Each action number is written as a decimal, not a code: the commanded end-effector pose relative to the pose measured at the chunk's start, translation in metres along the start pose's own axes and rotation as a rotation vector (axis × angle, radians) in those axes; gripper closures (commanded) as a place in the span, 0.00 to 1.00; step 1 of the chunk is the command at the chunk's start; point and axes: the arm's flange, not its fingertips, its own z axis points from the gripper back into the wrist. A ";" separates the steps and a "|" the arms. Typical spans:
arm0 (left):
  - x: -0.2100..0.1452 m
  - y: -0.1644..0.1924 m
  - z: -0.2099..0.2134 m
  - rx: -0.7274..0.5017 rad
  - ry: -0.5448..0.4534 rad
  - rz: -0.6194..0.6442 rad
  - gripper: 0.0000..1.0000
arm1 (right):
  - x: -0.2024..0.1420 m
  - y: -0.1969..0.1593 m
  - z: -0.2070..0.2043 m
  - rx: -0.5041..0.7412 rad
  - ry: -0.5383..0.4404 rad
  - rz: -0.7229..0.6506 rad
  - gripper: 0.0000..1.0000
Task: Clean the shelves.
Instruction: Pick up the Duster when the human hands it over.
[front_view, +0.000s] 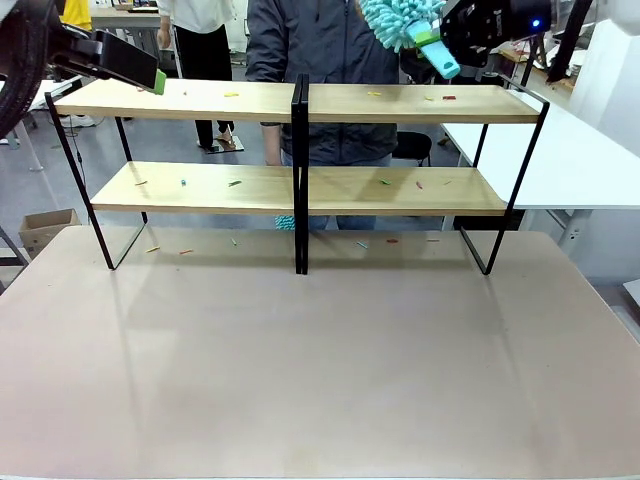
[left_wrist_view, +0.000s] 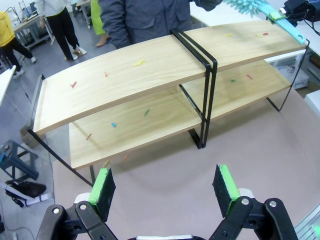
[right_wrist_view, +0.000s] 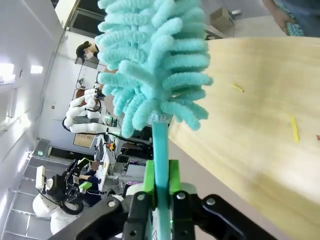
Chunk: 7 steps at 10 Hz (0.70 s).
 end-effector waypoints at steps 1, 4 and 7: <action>0.000 0.001 0.001 0.000 -0.002 -0.002 0.00 | -0.034 0.005 0.029 -0.023 -0.022 0.045 1.00; 0.000 0.001 0.001 0.000 -0.002 -0.002 0.00 | -0.168 0.018 0.124 -0.174 -0.146 0.101 1.00; 0.000 0.001 0.001 0.000 -0.002 -0.002 0.00 | -0.323 0.009 0.183 -0.193 -0.341 0.095 1.00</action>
